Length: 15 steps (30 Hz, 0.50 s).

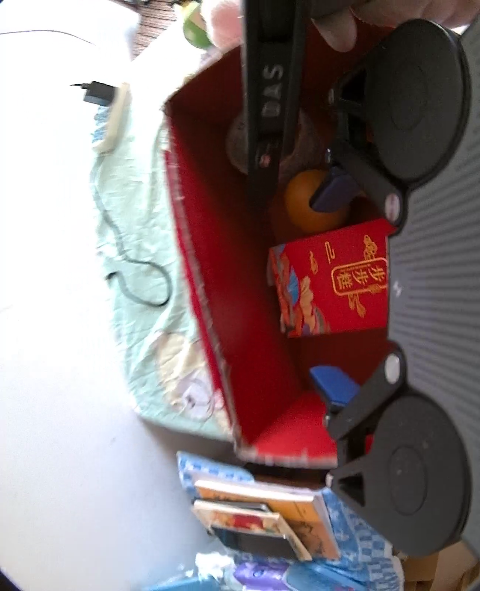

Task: Organize objects
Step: 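Open the right gripper to stand the gift box in the box, withdraw, then move the right gripper down to the beige strap with red scarf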

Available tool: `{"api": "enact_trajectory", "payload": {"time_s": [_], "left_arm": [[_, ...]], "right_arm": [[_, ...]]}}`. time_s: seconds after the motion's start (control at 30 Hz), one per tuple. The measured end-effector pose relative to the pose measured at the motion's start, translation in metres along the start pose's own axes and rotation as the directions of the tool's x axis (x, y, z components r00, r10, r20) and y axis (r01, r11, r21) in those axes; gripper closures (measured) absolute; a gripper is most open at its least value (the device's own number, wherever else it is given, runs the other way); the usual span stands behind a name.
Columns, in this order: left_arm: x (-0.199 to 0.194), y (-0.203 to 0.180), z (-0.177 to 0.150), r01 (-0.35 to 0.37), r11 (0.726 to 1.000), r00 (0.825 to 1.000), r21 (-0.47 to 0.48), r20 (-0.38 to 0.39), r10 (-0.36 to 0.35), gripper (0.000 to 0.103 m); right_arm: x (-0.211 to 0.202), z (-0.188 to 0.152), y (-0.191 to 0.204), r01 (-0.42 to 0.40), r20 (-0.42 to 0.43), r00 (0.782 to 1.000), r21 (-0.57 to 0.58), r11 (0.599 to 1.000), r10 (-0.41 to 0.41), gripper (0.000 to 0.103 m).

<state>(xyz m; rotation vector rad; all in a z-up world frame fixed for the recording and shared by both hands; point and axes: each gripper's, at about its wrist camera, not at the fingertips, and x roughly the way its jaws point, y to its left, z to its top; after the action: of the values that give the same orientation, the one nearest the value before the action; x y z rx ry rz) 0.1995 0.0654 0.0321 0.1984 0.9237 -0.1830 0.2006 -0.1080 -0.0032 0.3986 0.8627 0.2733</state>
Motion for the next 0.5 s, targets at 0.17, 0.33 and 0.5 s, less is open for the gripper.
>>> {"api": "enact_trajectory", "payload": {"time_s": [0.17,0.33,0.5], "left_arm": [[-0.048,0.012,-0.019,-0.016,0.999,0.999,-0.050,0.047,0.018,0.009],[-0.097,0.018,-0.048,-0.019,0.993,0.996,-0.113,0.081,0.029,0.009],[-0.113,0.016,-0.080,-0.039,0.984,0.998,-0.171,0.044,0.047,0.009]], "right_arm": [[-0.046,-0.014,0.000,-0.049,0.089,0.995,-0.039,0.998,0.052,0.068],[-0.084,-0.034,0.004,-0.147,0.126,0.980,-0.075,0.986,0.156,0.048],[-0.097,-0.048,0.009,-0.209,0.085,0.972,-0.120,0.971,0.219,0.049]]}}
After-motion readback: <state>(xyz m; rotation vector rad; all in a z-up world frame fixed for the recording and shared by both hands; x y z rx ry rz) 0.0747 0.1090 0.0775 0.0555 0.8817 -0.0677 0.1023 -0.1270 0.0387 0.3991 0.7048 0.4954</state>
